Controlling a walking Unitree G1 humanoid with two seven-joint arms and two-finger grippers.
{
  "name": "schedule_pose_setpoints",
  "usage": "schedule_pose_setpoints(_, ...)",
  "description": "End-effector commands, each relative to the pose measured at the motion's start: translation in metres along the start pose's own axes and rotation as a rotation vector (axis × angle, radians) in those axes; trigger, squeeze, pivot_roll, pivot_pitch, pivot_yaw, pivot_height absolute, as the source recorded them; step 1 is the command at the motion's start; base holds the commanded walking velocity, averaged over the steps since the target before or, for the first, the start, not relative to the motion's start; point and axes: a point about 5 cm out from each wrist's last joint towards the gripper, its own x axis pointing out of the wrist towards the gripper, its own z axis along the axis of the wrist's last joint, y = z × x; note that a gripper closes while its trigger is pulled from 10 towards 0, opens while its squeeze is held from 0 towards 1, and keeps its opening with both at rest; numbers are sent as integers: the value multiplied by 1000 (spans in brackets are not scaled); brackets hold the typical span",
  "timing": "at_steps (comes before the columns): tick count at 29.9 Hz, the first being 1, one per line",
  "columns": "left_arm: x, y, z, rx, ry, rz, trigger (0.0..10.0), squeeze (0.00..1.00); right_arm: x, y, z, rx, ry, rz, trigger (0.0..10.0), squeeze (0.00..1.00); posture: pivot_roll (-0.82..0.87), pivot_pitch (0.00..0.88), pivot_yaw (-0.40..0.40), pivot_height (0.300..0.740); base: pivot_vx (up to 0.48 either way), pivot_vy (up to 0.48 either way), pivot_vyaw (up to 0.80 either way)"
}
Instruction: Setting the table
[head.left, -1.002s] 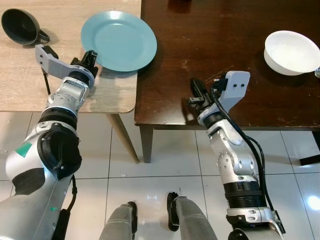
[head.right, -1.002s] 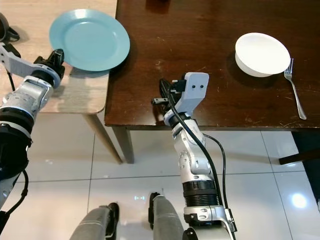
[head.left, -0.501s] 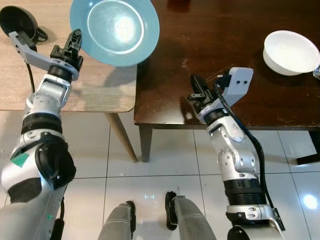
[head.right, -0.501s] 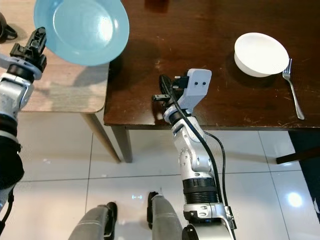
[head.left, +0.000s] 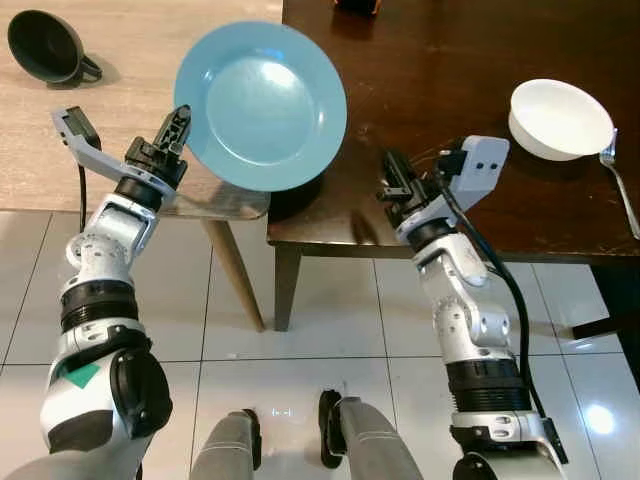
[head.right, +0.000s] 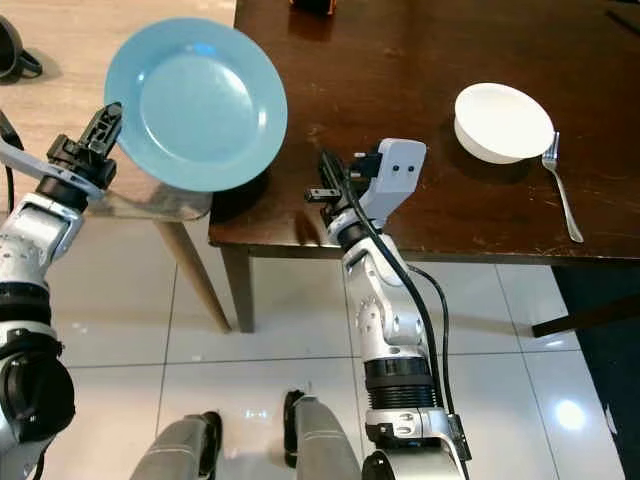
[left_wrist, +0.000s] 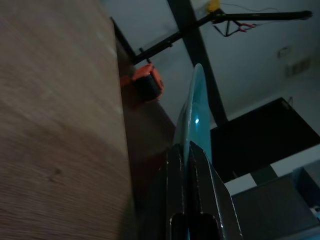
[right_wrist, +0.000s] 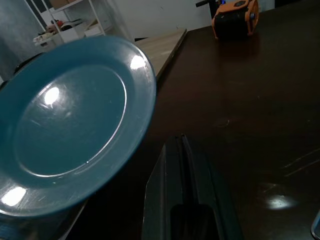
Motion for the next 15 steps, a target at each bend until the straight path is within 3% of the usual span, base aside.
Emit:
schedule_pose_setpoints(1,-2,-1,-5,-11,16,-7,0,0,-3,-1,-6,11,18,-4,10000,0,30,165,-27,740,0,0,0)
schedule_pose_setpoints(15,-6,-11,-17,-33,34,-28,0,0,-3,-6,-2,19,9,-5,10000,0,25,162,-27,740,0,0,0)
